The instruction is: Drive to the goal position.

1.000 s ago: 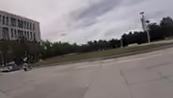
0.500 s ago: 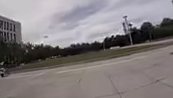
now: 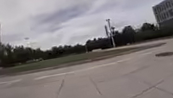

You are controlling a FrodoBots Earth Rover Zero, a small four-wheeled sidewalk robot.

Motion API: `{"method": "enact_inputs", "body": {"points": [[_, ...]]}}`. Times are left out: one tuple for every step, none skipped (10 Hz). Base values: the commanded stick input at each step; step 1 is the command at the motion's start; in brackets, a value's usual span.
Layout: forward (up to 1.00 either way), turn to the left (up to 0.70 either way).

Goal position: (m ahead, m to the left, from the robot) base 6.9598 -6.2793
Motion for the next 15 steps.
{"method": "enact_inputs", "body": {"points": [[0.7, -0.33], [0.7, -0.33], [0.7, -0.33], [0.7, -0.33], [0.7, -0.33], [0.7, -0.31], [0.7, -0.11], [0.7, 0.0], [0.7, 0.0], [0.7, 0.0], [0.7, 0.0], [0.7, 0.0], [0.7, 0.0], [0.7, 0.0], [0.7, 0.0]]}}
